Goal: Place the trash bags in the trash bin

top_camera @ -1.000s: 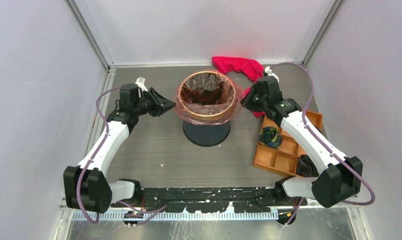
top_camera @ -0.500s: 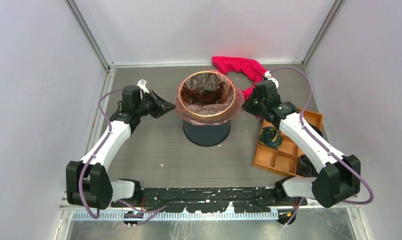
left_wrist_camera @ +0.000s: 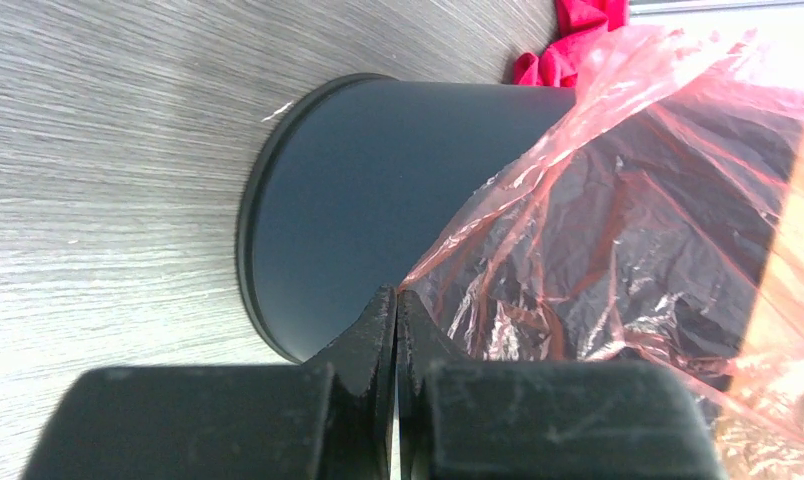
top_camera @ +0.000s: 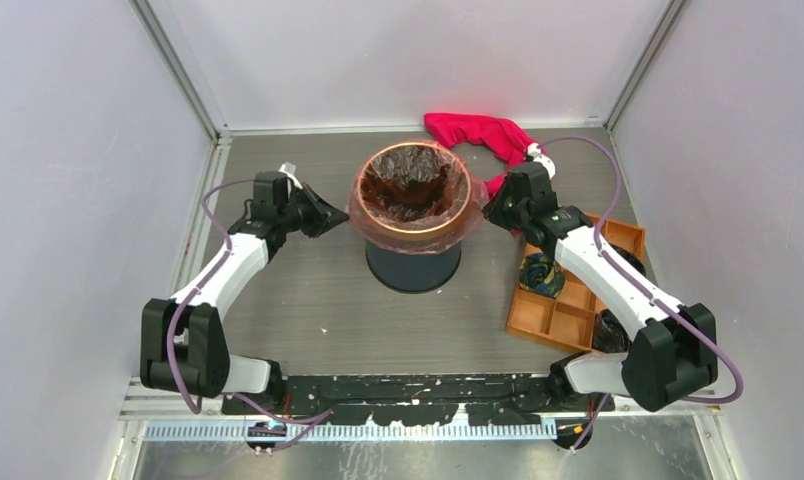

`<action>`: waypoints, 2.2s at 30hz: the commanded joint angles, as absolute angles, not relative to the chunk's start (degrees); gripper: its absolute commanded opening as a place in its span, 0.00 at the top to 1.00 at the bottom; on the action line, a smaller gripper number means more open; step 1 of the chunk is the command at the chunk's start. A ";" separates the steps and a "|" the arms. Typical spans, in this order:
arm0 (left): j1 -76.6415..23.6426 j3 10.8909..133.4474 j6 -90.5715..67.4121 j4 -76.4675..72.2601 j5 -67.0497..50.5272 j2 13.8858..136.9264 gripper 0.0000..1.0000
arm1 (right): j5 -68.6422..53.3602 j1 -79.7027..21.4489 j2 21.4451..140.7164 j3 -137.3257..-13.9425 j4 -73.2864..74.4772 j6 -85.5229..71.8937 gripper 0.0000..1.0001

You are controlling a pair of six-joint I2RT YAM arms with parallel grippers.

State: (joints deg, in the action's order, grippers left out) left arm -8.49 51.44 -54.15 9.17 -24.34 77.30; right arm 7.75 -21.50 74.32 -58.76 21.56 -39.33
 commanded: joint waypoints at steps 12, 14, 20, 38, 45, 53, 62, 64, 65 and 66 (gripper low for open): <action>-9.93 53.29 -51.53 8.40 -21.03 78.42 0.99 | 9.72 -21.11 76.12 -58.28 19.31 -38.60 0.87; -9.98 53.39 -51.19 10.08 -19.79 78.55 0.99 | 10.36 -21.08 76.26 -58.92 20.78 -38.13 0.83; -9.94 53.19 -51.66 10.79 -19.98 79.73 0.99 | 8.24 -20.95 77.26 -59.85 22.70 -37.77 0.74; -9.93 54.40 -51.42 10.69 -21.61 79.48 0.99 | 8.20 -20.32 68.73 -73.45 34.62 -33.66 0.61; -9.97 54.40 -51.23 10.69 -21.77 79.47 0.99 | 7.58 -26.54 77.24 -92.16 42.88 -25.09 0.68; -10.02 54.40 -51.42 10.60 -22.06 79.63 1.00 | 9.69 -37.86 89.98 -108.00 49.89 -17.35 0.76; -10.10 54.45 -51.78 10.55 -21.71 79.39 0.99 | 13.55 -40.44 97.85 -115.85 51.90 -14.22 0.74; -10.08 54.91 -51.08 11.80 -20.84 79.37 0.99 | 14.05 -40.38 98.80 -117.73 51.53 -13.87 0.69; -10.04 55.19 -50.65 12.52 -20.42 79.37 0.98 | 13.61 -40.17 99.50 -118.87 51.89 -13.83 0.68; -10.05 55.45 -50.36 13.19 -20.18 79.29 0.96 | 12.61 -40.08 100.54 -120.54 52.68 -13.69 0.68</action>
